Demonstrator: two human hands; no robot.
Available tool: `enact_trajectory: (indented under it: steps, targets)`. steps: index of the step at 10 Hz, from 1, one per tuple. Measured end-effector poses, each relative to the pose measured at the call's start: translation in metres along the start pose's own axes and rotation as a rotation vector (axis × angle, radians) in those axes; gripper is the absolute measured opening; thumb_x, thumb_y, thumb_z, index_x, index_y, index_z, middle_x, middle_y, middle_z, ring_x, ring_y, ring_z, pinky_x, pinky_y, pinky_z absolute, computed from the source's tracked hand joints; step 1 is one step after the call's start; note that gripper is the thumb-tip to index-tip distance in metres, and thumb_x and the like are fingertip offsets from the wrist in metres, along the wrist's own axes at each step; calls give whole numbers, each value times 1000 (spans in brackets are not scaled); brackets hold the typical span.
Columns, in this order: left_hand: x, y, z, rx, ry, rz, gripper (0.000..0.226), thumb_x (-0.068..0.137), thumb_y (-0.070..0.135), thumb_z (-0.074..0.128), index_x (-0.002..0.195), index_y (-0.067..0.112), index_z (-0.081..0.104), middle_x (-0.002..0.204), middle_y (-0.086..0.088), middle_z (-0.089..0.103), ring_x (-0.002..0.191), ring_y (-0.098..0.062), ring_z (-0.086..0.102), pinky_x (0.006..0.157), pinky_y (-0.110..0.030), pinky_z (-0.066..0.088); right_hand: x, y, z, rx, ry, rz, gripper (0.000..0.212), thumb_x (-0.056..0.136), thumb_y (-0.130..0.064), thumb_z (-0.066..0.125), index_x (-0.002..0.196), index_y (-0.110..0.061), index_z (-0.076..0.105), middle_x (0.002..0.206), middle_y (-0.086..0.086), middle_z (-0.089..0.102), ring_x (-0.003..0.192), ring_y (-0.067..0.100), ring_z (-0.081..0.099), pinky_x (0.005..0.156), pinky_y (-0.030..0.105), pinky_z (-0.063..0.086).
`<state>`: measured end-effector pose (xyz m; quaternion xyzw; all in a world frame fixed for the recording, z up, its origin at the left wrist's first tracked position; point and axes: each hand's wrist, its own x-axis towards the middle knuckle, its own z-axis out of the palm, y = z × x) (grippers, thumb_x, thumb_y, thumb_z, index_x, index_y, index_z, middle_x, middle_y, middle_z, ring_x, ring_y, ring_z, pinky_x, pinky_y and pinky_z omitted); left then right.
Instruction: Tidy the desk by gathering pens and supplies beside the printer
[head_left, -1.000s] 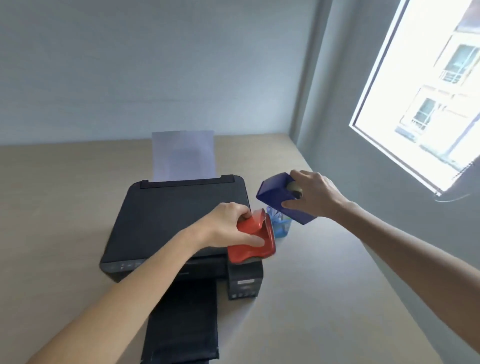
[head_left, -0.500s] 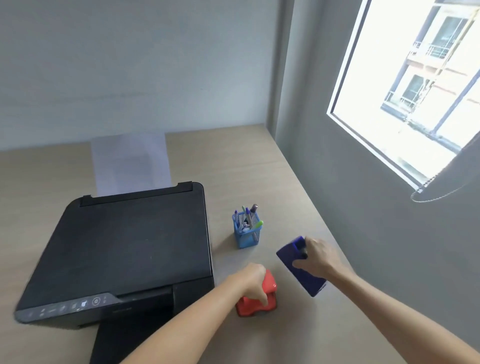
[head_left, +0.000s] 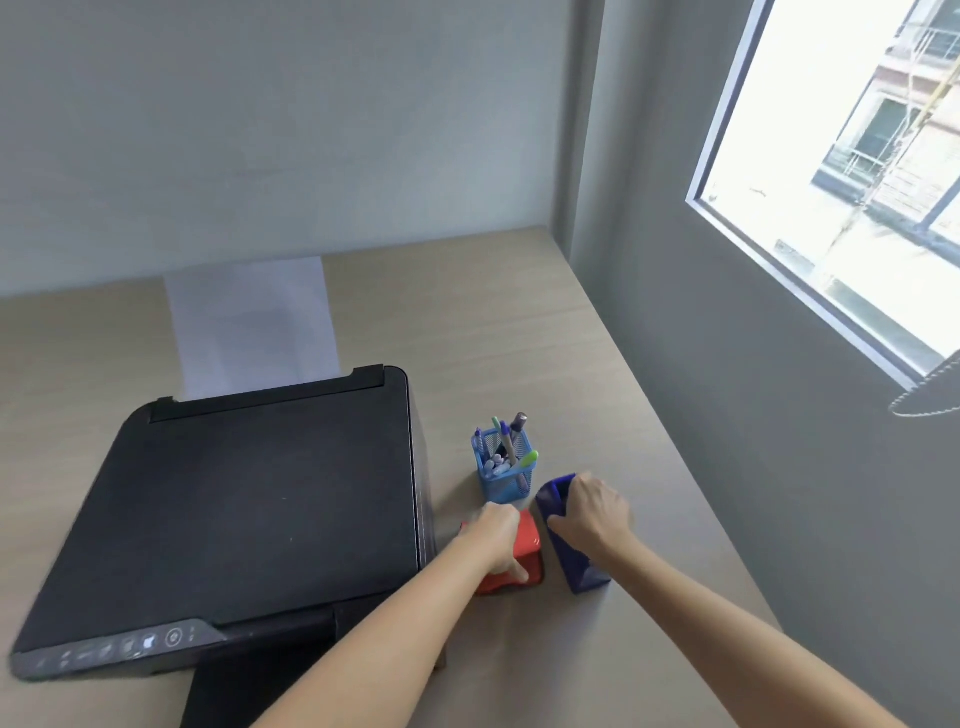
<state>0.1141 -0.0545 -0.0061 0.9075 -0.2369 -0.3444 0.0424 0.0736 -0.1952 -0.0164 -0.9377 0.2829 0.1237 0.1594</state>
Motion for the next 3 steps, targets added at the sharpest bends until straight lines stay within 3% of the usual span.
enact_trajectory:
  steps: [1, 2, 3]
  targets:
    - [-4, 1, 1, 17, 34, 2, 79, 66, 36, 86, 130, 4, 52, 131, -16, 57, 120, -34, 55, 99, -44, 50, 0, 0, 0, 11, -8, 4, 54, 73, -40, 70, 109, -6, 48, 109, 11, 67, 99, 31, 65, 76, 37, 53]
    - [-26, 6, -6, -1, 89, 45, 88, 67, 42, 83, 136, 5, 43, 137, -14, 43, 128, -32, 43, 107, -43, 43, -16, -2, -10, 34, -57, 0, 61, 73, -47, 71, 112, -9, 44, 113, 12, 64, 100, 31, 63, 74, 37, 52]
    - [-62, 6, -2, -179, 185, 183, 91, 68, 44, 82, 140, 10, 38, 140, -7, 37, 131, -25, 37, 110, -40, 40, -36, 1, -30, 42, -25, -94, 66, 73, -50, 71, 117, -12, 40, 118, 15, 56, 106, 35, 57, 80, 41, 50]
